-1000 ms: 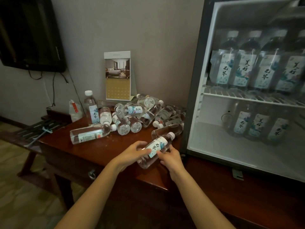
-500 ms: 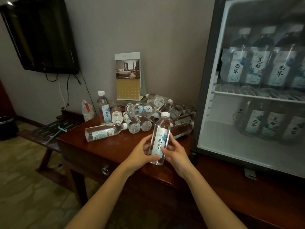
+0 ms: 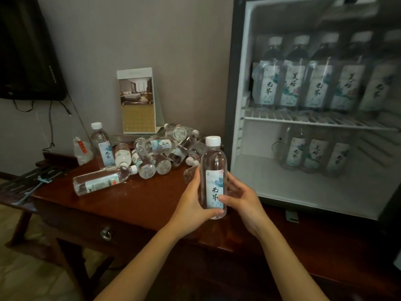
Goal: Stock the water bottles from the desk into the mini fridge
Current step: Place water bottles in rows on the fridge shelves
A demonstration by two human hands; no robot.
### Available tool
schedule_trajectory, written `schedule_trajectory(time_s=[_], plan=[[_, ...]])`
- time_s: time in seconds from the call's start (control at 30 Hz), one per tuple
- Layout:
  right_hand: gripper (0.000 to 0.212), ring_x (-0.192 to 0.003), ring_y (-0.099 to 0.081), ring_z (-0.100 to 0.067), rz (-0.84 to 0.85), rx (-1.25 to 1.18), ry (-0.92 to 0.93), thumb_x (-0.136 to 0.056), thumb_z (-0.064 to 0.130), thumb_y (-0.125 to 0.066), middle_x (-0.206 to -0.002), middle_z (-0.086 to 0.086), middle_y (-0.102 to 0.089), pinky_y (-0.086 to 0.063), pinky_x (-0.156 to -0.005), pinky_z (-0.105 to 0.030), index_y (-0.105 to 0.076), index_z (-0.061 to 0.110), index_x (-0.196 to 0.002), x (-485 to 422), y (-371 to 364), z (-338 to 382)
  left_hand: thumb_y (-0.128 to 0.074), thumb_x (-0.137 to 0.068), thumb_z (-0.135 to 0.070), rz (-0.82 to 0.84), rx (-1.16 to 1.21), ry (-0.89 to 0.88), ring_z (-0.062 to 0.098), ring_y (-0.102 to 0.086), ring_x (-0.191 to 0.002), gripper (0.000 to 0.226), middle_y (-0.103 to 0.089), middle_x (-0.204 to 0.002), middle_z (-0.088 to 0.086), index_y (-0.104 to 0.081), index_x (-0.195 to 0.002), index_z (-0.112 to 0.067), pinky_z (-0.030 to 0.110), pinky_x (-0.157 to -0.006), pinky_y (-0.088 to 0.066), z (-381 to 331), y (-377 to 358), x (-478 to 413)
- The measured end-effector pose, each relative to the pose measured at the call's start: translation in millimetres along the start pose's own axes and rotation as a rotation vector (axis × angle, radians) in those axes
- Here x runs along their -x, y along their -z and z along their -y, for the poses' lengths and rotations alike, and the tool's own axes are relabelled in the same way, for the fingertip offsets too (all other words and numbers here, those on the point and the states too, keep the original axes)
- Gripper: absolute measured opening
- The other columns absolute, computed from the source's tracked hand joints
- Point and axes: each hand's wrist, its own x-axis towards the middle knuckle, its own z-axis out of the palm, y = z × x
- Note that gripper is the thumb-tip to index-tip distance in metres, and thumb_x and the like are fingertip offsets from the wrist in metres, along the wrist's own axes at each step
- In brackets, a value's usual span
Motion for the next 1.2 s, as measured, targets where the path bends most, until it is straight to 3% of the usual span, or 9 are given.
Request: schedule_trajectory(time_s=[0.27, 0.43, 0.57, 0.63, 0.83, 0.97, 1.03, 1.1, 1.2], plan=[[0.047, -0.098, -0.067, -0.013, -0.216, 0.004, 0.041, -0.073, -0.004, -0.07, -0.105, 0.005, -0.071, -0.054, -0.071, -0.02, -0.06, 0.022, -0.111, 10.3, 67.9, 20.5, -0.083, -0.061, -0.023, 0.052, 0.018, -0.082, 0.012, -0.053, -0.122, 0.111, -0.049, -0.136, -0.006, -0.012, -0.142, -0.051, 0.044, -0.094, -0.05, -6.1, -74.0, -50.9], [0.049, -0.098, -0.065, -0.006, -0.312, 0.112, 0.068, -0.078, -0.004, -0.066, -0.104, 0.012, -0.07, -0.053, -0.07, -0.015, -0.059, 0.03, -0.112, 4.5, 94.4, 25.4, -0.076, -0.063, -0.015, 0.059, 0.013, -0.171, 0.006, -0.059, -0.108, 0.098, -0.056, -0.117, -0.012, -0.019, -0.131, -0.059, 0.032, -0.083, -0.056, -11.4, -108.5, -81.3], [0.051, -0.103, -0.06, -0.007, -0.349, 0.227, 0.082, -0.085, -0.002, -0.059, -0.111, 0.009, -0.065, -0.052, -0.075, -0.014, -0.054, 0.039, -0.114, -10.8, 105.2, 27.9, -0.072, -0.067, -0.003, 0.059, 0.063, -0.206, 0.007, -0.059, -0.11, 0.096, -0.055, -0.118, -0.019, -0.022, -0.139, -0.044, 0.028, -0.082, -0.055, -6.1, -124.7, -104.8], [0.049, -0.105, -0.061, -0.011, -0.367, 0.24, 0.091, -0.086, -0.003, -0.056, -0.115, 0.003, -0.064, -0.053, -0.08, -0.018, -0.053, 0.031, -0.122, -18.9, 110.7, 26.8, -0.072, -0.069, -0.001, 0.056, 0.057, -0.214, 0.009, -0.059, -0.111, 0.094, -0.056, -0.12, -0.016, -0.023, -0.141, -0.037, 0.029, -0.083, -0.055, 0.9, -130.3, -115.9], [0.049, -0.094, -0.059, -0.003, -0.503, 0.296, 0.071, -0.086, 0.001, -0.058, -0.118, -0.002, -0.063, -0.051, -0.072, -0.011, -0.05, 0.015, -0.132, -45.9, 126.2, 20.3, -0.075, -0.07, -0.008, 0.036, 0.0, -0.181, 0.005, -0.055, -0.115, 0.096, -0.052, -0.127, -0.008, -0.019, -0.145, -0.029, 0.032, -0.09, -0.052, 15.6, -142.6, -150.4], [0.041, -0.098, -0.062, -0.015, -0.652, 0.399, 0.04, -0.087, 0.007, -0.06, -0.114, -0.008, -0.066, -0.048, -0.078, -0.017, -0.055, 0.01, -0.128, -65.2, 135.7, 16.6, -0.074, -0.073, -0.007, 0.082, -0.033, -0.096, 0.011, -0.062, -0.105, 0.081, -0.059, -0.118, -0.005, -0.028, -0.137, -0.027, 0.036, -0.081, -0.056, 21.6, -147.8, -174.4], [0.036, -0.097, -0.062, -0.014, -0.715, 0.404, 0.031, -0.088, 0.004, -0.057, -0.11, -0.009, -0.068, -0.045, -0.078, -0.019, -0.059, 0.008, -0.123, -73.3, 139.2, 17.3, -0.075, -0.072, -0.007, 0.082, -0.088, -0.048, 0.015, -0.062, -0.104, 0.074, -0.06, -0.115, -0.002, -0.033, -0.131, -0.021, 0.027, -0.077, -0.054, 24.8, -151.3, -184.9], [0.034, -0.094, -0.059, -0.01, -0.724, 0.411, 0.041, -0.086, 0.0, -0.055, -0.106, -0.007, -0.068, -0.044, -0.079, -0.019, -0.062, 0.008, -0.118, -80.1, 143.7, 18.3, -0.076, -0.07, -0.007, 0.064, -0.149, -0.012, 0.016, -0.06, -0.102, 0.072, -0.059, -0.111, -0.004, -0.034, -0.128, -0.018, 0.019, -0.072, -0.046, 26.1, -156.1, -193.9], [0.034, -0.095, -0.061, -0.013, -0.686, 0.413, 0.052, -0.085, -0.003, -0.054, -0.096, 0.001, -0.066, -0.044, -0.079, -0.016, -0.065, 0.01, -0.114, -87.7, 151.5, 18.4, -0.075, -0.071, -0.011, 0.038, -0.207, 0.03, 0.016, -0.059, -0.095, 0.068, -0.058, -0.107, -0.003, -0.034, -0.125, -0.017, 0.023, -0.07, -0.041, 27.5, -165.5, -206.3]])
